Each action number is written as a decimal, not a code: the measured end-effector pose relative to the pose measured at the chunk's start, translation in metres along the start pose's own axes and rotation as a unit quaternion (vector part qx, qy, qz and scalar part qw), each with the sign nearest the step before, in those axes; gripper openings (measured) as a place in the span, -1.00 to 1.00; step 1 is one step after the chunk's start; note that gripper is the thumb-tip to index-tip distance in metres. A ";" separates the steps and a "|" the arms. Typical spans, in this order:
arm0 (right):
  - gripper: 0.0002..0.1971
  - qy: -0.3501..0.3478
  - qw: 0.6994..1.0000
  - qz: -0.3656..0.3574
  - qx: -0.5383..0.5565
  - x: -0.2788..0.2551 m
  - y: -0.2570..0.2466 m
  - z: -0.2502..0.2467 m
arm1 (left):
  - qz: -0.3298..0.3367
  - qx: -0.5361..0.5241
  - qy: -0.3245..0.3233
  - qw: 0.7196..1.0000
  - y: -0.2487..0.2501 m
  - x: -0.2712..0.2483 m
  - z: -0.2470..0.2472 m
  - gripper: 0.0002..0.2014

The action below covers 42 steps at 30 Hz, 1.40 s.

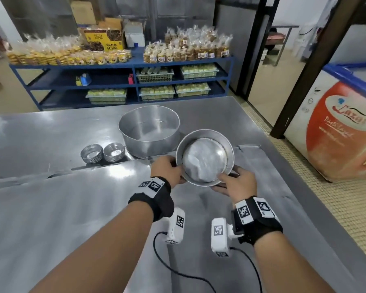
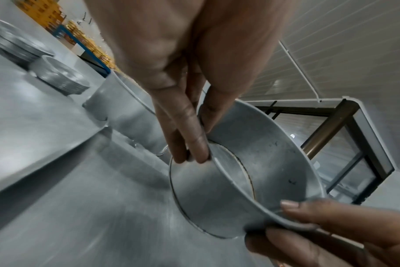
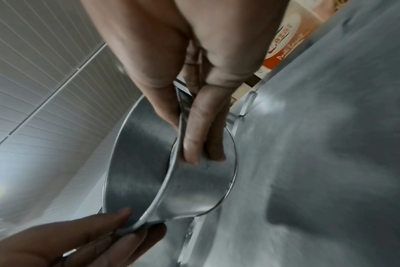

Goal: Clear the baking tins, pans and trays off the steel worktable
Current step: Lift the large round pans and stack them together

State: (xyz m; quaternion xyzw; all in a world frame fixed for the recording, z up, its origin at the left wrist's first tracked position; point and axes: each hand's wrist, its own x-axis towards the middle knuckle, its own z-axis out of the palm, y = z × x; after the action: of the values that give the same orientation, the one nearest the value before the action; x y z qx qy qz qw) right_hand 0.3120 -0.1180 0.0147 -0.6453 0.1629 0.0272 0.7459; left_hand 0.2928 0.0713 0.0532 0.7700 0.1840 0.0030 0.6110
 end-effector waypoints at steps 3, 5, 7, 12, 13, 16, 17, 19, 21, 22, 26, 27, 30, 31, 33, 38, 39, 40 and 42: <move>-0.62 -0.020 1.000 -0.019 -0.013 0.056 -0.013 0.014 | 0.008 0.021 0.012 1.000 0.006 0.056 0.014 -0.86; -0.65 -0.022 0.999 -0.022 -0.020 0.090 -0.020 0.025 | 0.008 0.044 0.027 0.999 0.010 0.096 0.025 -0.84; -0.69 -0.019 0.999 -0.025 -0.028 0.122 -0.027 0.033 | 0.015 0.102 0.049 0.993 0.023 0.123 0.034 -0.82; -0.70 -0.022 0.995 -0.052 -0.084 0.184 -0.041 0.048 | 0.024 0.148 0.095 0.984 0.044 0.170 0.049 -0.86; -0.68 -0.023 0.994 -0.054 -0.096 0.193 -0.042 0.050 | 0.020 0.144 0.105 0.984 0.043 0.179 0.051 -0.86; -0.79 -0.028 0.990 -0.048 -0.132 0.214 -0.041 0.051 | 0.012 0.140 0.111 0.984 0.035 0.201 0.058 -0.89; -0.80 -0.036 0.988 -0.042 -0.143 0.218 -0.039 0.050 | 0.011 0.137 0.114 0.984 0.030 0.207 0.060 -0.90; -0.82 -0.034 0.987 -0.044 -0.150 0.224 -0.034 0.051 | 0.003 0.120 0.120 0.986 0.017 0.219 0.064 -0.88; -0.78 -0.014 0.987 -0.059 -0.149 0.227 -0.032 0.054 | -0.009 0.090 0.125 0.988 0.005 0.229 0.066 -0.90; -0.77 -0.008 0.986 -0.065 -0.154 0.230 -0.029 0.056 | -0.010 0.075 0.129 0.989 0.000 0.235 0.067 -0.90; -0.77 0.005 0.983 -0.081 -0.163 0.242 -0.024 0.062 | -0.018 0.041 0.128 0.991 0.004 0.238 0.071 -0.83; -0.73 0.004 0.978 -0.081 -0.190 0.241 -0.025 0.064 | -0.017 0.046 0.129 0.990 0.006 0.237 0.071 -0.81; -0.70 -0.002 0.980 -0.073 -0.187 0.233 -0.029 0.067 | -0.014 0.058 0.133 0.989 0.005 0.235 0.070 -0.80; -0.70 -0.005 0.981 -0.070 -0.183 0.232 -0.029 0.068 | -0.019 0.043 0.122 0.991 0.005 0.234 0.071 -0.79; -0.73 -0.009 0.981 -0.067 -0.181 0.228 -0.027 0.068 | -0.027 0.018 0.091 0.995 0.000 0.235 0.071 -0.77; -0.93 -0.036 0.970 -0.052 -0.235 0.207 -0.014 0.067 | -0.010 0.109 0.070 0.992 0.000 0.205 0.059 -0.83; -0.80 -0.037 0.964 -0.045 -0.261 0.200 -0.012 0.068 | -0.008 0.136 0.070 0.988 0.000 0.195 0.054 -0.81; -0.66 -0.044 0.955 -0.048 -0.288 0.193 -0.009 0.068 | -0.009 0.155 0.063 0.986 -0.001 0.185 0.050 -0.80; -0.66 -0.058 0.937 -0.063 -0.339 0.176 -0.006 0.071 | -0.017 0.173 0.055 0.983 -0.003 0.165 0.040 -0.79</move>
State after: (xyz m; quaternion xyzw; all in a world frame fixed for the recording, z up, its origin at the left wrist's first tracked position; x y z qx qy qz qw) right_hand 0.4941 -0.0802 -0.0206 -0.8663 0.0594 0.0717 0.4908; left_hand 0.4549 0.0816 0.0038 0.8593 0.2279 0.0030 0.4578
